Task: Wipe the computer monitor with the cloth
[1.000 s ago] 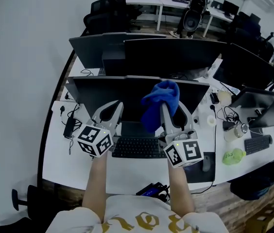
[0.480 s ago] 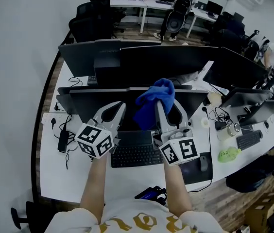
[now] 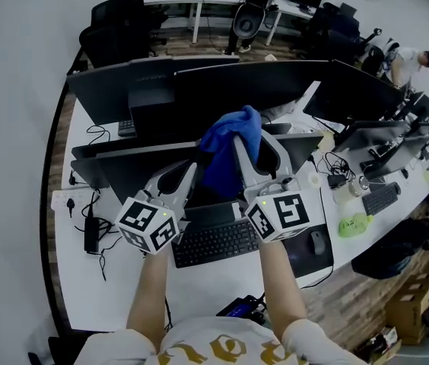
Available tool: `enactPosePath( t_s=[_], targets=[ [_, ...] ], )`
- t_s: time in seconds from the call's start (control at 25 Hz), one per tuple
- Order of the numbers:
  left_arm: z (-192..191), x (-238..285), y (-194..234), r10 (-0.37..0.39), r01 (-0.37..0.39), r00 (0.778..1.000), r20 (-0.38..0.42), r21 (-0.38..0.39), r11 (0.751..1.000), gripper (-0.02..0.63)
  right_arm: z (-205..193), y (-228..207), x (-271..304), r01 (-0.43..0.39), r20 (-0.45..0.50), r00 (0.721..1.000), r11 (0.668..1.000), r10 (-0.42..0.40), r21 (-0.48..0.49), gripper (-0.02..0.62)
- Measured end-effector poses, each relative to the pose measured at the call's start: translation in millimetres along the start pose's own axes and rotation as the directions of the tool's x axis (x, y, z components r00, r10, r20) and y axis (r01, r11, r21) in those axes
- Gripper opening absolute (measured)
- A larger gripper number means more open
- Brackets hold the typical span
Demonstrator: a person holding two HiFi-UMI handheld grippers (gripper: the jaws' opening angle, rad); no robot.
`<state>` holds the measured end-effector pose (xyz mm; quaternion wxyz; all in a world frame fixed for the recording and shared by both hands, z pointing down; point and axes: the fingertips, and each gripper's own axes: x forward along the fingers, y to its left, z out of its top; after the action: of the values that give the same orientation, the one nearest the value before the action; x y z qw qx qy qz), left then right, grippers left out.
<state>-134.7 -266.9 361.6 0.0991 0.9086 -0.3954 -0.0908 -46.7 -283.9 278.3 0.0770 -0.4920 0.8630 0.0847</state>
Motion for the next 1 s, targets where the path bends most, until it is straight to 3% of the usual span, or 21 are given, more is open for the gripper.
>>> enactPosePath(
  t_s=[0.28, 0.36, 0.48, 0.56, 0.88, 1.0],
  targets=[
    [2.6, 0.1, -2.0, 0.014, -0.014, 1.000, 0.004, 0.008, 1.000, 0.000, 16.8, 5.8, 12.7, 0.000, 0.016, 1.000, 0.998, 0.001, -0.069, 0.144],
    [0.1, 0.9, -4.1, 0.023, -0.023, 1.000, -0.010, 0.008, 1.000, 0.000, 5.4, 6.9, 20.3, 0.009, -0.059, 0.998, 0.988, -0.018, -0.152, 0.144],
    [0.0, 1.1, -6.9, 0.040, -0.040, 0.999, -0.015, 0.019, 0.999, 0.000, -9.7, 14.4, 26.5, 0.020, -0.141, 0.987, 0.933, -0.076, -0.360, 0.141],
    [2.4, 1.0, -7.3, 0.051, -0.051, 0.999, -0.004, 0.032, 0.998, 0.000, -13.0, 17.6, 27.5, 0.025, -0.155, 0.983, 0.907, -0.099, -0.421, 0.139],
    [1.4, 4.2, -10.4, 0.060, -0.061, 0.998, 0.008, 0.019, 0.998, 0.000, -18.4, 13.7, 27.6, -0.005, -0.226, 0.969, 0.901, -0.103, -0.433, 0.138],
    [-3.0, 6.6, -14.7, 0.065, -0.065, 0.998, 0.000, 0.028, 0.997, 0.000, -20.1, 13.0, 27.2, -0.022, -0.240, 0.967, 0.918, -0.081, -0.396, 0.138]
  ],
)
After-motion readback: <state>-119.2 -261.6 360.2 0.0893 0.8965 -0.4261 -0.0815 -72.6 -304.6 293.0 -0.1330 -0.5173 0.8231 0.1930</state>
